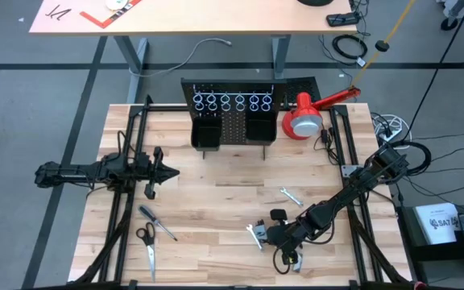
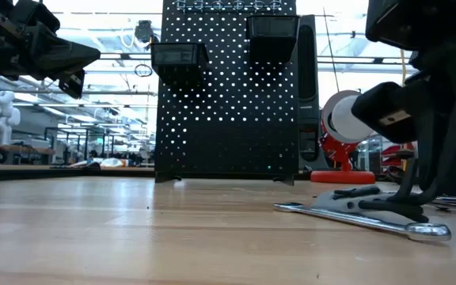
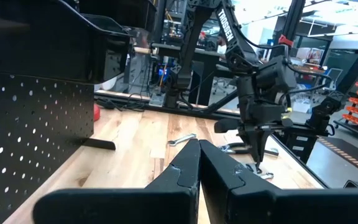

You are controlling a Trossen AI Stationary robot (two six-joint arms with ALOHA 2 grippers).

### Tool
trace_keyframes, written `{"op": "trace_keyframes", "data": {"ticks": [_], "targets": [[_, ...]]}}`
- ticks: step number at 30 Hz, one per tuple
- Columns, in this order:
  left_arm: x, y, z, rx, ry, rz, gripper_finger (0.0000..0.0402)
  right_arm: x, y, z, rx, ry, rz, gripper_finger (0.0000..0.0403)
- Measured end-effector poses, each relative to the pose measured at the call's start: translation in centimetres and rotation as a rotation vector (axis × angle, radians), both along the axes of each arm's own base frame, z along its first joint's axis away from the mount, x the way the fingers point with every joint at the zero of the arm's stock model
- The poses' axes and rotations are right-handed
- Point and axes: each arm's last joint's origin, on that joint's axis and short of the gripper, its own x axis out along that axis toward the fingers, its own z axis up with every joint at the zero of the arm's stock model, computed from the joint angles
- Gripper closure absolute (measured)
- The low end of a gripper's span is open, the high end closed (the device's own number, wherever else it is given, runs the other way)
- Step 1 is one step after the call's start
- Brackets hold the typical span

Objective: Hang tools onto peg board
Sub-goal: Put the black allen wrench set into the top black basket on the pegboard

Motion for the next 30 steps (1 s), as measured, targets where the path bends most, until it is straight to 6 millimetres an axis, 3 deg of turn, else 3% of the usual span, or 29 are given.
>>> {"op": "trace_keyframes", "data": {"ticks": [12,26,30], "targets": [[0.0,0.0,0.0,0.000,-0.001,0.000,0.0389,1.2,0.2,2.2,-0.121,-0.017,0.028,0.0395],[0.0,0.0,0.0,-0.001,-0.002,0.000,0.0389,2.9,-0.5,9.7,-0.459,0.049,0.061,0.0395],[0.0,0.0,0.0,-0.001,-0.002,0.000,0.0389,3.0,-0.9,12.9,-0.569,0.040,0.039,0.0395]]}}
